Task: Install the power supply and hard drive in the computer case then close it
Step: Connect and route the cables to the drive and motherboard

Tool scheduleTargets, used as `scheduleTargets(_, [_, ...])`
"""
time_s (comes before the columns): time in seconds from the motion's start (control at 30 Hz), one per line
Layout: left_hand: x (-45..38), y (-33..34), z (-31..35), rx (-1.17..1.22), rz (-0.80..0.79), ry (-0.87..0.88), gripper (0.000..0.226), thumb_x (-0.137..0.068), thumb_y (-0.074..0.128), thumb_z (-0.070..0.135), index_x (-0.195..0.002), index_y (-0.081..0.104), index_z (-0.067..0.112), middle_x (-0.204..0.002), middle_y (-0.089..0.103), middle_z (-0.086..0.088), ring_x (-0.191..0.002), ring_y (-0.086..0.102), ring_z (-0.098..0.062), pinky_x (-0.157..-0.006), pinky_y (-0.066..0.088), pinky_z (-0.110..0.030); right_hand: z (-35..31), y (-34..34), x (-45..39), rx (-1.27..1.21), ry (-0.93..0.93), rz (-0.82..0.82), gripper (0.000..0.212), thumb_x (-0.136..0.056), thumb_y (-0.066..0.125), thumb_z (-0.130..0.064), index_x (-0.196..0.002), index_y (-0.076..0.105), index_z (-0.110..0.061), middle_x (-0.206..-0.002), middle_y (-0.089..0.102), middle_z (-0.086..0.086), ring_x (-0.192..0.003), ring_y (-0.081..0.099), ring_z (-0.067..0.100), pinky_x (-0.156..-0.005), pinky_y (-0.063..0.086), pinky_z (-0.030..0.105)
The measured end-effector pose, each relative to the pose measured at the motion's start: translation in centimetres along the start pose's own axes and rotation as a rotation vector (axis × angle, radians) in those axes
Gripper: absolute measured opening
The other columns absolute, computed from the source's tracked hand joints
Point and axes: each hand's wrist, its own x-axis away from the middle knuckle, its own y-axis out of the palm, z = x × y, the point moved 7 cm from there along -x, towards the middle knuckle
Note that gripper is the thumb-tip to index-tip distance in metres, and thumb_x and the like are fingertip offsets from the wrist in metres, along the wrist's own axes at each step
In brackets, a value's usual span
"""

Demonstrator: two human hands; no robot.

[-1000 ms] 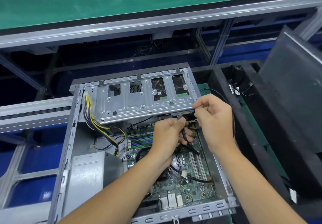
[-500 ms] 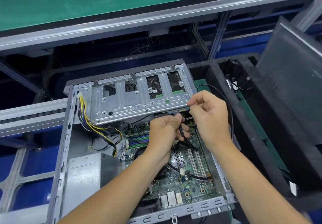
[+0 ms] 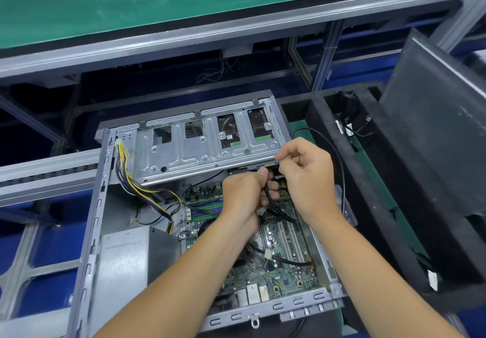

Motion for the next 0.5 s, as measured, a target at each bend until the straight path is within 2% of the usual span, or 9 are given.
scheduleTargets(0.07, [-0.2, -0.4, 0.4, -0.163, -0.164, -0.015, 0.024, -0.092, 0.06, 0.022, -0.08, 0.065, 0.003, -0.063, 0.068, -0.012, -0.05, 0.062, -0.018, -0.04, 0.039, -0.019, 0.1, 0.0, -0.1, 0.005, -0.003, 0.009, 0.023, -0.076, 0.054, 0.007, -0.069, 0.062, -0.014, -0.068, 0.056, 0.023, -0.054, 0.042, 0.009, -0.05, 0.036, 0.015])
scheduleTargets(0.13, [-0.2, -1.9, 1.0, -0.465, -0.319, 0.017, 0.029, -0.092, 0.061, 0.031, -0.08, 0.066, 0.005, -0.071, 0.072, -0.011, -0.058, 0.066, -0.016, -0.047, 0.046, -0.018, 0.1, -0.1, -0.1, -0.01, 0.001, 0.013, 0.019, -0.074, 0.053, -0.002, -0.068, 0.062, -0.018, -0.065, 0.054, 0.02, -0.055, 0.042, 0.01, -0.05, 0.035, 0.017])
scheduleTargets(0.17, [-0.3, -3.0, 1.3, -0.634, -0.344, 0.061, 0.026, -0.091, 0.062, 0.031, -0.08, 0.066, 0.007, -0.074, 0.073, -0.008, -0.061, 0.066, -0.012, -0.051, 0.047, -0.018, 0.2, -0.2, -0.1, -0.017, 0.005, 0.013, 0.02, -0.073, 0.053, -0.003, -0.068, 0.062, -0.019, -0.062, 0.052, 0.016, -0.054, 0.041, 0.009, -0.049, 0.035, 0.017])
scheduleTargets(0.23, [-1.0, -5.2, 2.6, -0.939, -0.212, 0.216, 0.016, -0.088, 0.067, 0.025, -0.075, 0.066, 0.016, -0.071, 0.07, 0.002, -0.06, 0.061, -0.005, -0.056, 0.044, -0.016, 0.3, -0.2, -0.1, -0.023, 0.01, 0.014, 0.027, -0.076, 0.054, 0.003, -0.067, 0.061, -0.021, -0.059, 0.049, 0.006, -0.052, 0.039, 0.008, -0.049, 0.034, 0.015])
scheduleTargets(0.3, [-1.4, -6.1, 3.3, -1.127, -0.057, 0.365, 0.011, -0.084, 0.07, 0.021, -0.075, 0.065, 0.02, -0.073, 0.065, 0.007, -0.066, 0.059, -0.007, -0.061, 0.042, -0.018, 0.4, -0.3, -0.1, -0.012, 0.01, 0.015, 0.032, -0.078, 0.055, 0.008, -0.067, 0.061, -0.021, -0.06, 0.049, 0.003, -0.052, 0.038, 0.008, -0.048, 0.034, 0.015])
scheduleTargets(0.37, [-1.6, -5.4, 2.6, -1.241, -0.047, 0.399, 0.01, -0.085, 0.069, 0.025, -0.091, 0.065, 0.017, -0.088, 0.065, 0.002, -0.082, 0.06, -0.016, -0.07, 0.044, -0.025, 0.4, -0.3, -0.1, -0.004, 0.009, 0.011, 0.032, -0.079, 0.055, 0.008, -0.067, 0.061, -0.021, -0.06, 0.049, 0.002, -0.051, 0.038, 0.007, -0.048, 0.034, 0.014])
scheduleTargets(0.43, [-2.2, -4.5, 1.3, -1.347, -0.12, 0.382, 0.03, -0.087, 0.066, 0.028, -0.113, 0.062, 0.014, -0.11, 0.064, -0.005, -0.101, 0.059, -0.025, -0.082, 0.047, -0.031, 0.4, -0.2, -0.1, -0.007, 0.006, 0.002, 0.031, -0.08, 0.055, 0.008, -0.068, 0.061, -0.02, -0.059, 0.048, 0.003, -0.05, 0.036, 0.006, -0.047, 0.033, 0.014])
scheduleTargets(0.5, [-2.8, -3.7, 1.0, -1.41, -0.169, 0.41, 0.036, -0.087, 0.066, 0.028, -0.119, 0.06, 0.014, -0.118, 0.062, -0.009, -0.106, 0.058, -0.027, -0.087, 0.048, -0.034, 0.4, -0.2, 0.0, -0.002, 0.003, -0.003, 0.029, -0.08, 0.055, 0.008, -0.069, 0.062, -0.018, -0.06, 0.048, 0.006, -0.05, 0.036, 0.007, -0.046, 0.033, 0.014])
